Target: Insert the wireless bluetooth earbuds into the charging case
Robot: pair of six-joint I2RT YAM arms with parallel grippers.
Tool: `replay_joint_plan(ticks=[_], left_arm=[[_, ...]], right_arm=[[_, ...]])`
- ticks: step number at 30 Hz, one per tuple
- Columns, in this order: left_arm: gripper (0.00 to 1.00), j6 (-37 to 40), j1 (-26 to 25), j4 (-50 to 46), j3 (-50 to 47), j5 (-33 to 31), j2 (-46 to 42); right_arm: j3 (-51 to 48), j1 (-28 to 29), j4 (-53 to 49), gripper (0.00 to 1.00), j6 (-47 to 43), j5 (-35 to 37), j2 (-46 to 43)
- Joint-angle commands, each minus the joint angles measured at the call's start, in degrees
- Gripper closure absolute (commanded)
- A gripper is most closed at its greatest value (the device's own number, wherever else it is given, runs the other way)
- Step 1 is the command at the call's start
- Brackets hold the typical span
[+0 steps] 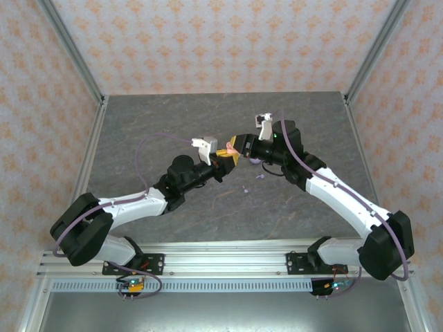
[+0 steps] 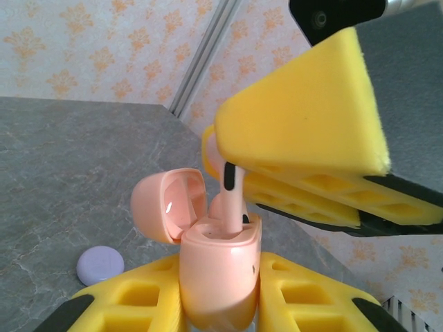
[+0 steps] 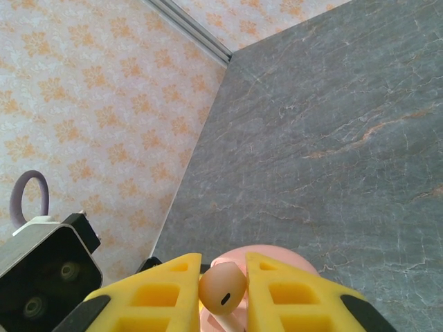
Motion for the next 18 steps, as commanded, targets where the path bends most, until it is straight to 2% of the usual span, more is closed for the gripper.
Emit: replay_joint_plan(ticks=[1,18], left_arm=[[0.76,1.6,-0.4,-0.5,1.5,-2.2,-2.1],[0.76,3.2,-0.5,-1.4,2.1,-1.0,-2.8]], right_arm=[[1.2,0.6,-0.7,0.80,-1.2,0.7,-2.0],[1.6,0.8,-3.5,0.80,-2.1,0.7,-1.4]])
